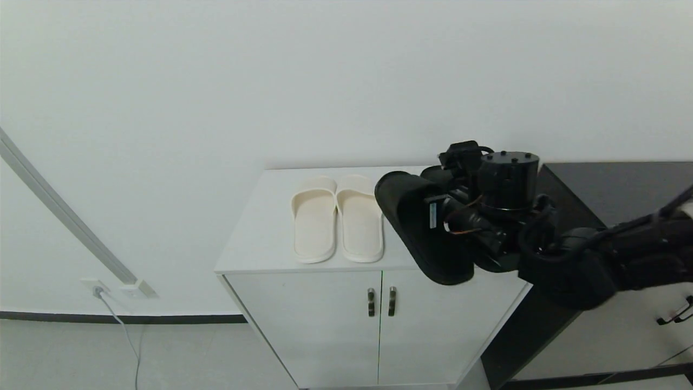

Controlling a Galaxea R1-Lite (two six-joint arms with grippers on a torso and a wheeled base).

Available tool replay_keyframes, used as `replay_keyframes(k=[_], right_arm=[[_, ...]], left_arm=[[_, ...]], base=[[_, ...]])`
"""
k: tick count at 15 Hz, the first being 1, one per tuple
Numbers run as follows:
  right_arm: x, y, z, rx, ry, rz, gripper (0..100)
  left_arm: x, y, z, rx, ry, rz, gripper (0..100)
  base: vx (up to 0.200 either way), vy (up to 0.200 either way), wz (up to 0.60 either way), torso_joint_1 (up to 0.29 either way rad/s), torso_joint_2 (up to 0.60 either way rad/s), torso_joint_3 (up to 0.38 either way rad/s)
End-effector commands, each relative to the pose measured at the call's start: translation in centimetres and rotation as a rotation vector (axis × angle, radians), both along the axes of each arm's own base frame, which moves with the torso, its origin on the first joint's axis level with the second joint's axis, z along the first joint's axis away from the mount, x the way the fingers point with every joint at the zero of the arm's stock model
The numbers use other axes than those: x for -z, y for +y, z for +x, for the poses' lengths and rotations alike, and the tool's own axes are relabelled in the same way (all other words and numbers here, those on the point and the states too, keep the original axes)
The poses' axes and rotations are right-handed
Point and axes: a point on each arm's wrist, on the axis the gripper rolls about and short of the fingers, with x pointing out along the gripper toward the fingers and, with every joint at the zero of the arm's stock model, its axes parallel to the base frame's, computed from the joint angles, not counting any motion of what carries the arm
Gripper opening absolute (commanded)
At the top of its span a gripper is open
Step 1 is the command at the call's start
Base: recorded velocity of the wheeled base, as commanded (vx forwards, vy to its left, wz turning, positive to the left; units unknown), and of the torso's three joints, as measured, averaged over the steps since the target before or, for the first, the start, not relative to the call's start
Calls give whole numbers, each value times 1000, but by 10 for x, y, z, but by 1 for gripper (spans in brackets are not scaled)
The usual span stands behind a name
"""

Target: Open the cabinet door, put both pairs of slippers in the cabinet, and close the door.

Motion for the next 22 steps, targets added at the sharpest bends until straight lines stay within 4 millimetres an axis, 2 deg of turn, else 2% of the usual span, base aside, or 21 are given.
replay_keyframes(k=[1, 4, 6, 8, 13, 22], right_arm=[[-26, -29, -72, -224, 25, 10, 0], [-27, -49, -110, -430, 101, 24, 0], [-25, -54, -119, -500, 158, 46, 0], [-19, -54, -119, -523, 185, 43, 0], [-8, -55, -123, -582, 223, 28, 0], [0, -54, -128, -602, 245, 6, 0]], left_arm=[[0, 0, 0, -1, 1, 1, 0], [0, 0, 0, -1, 1, 1, 0], [0, 0, 0, 1, 1, 4, 0], [0, 0, 0, 1, 1, 4, 0], [0, 0, 0, 1, 1, 2, 0], [0, 0, 0, 1, 1, -1, 0]], base=[[0, 0, 0, 0, 0, 0], [0, 0, 0, 0, 0, 0], [0, 0, 0, 0, 0, 0], [0, 0, 0, 0, 0, 0], [-200, 0, 0, -1, 4, 1], [0, 0, 0, 0, 0, 0]])
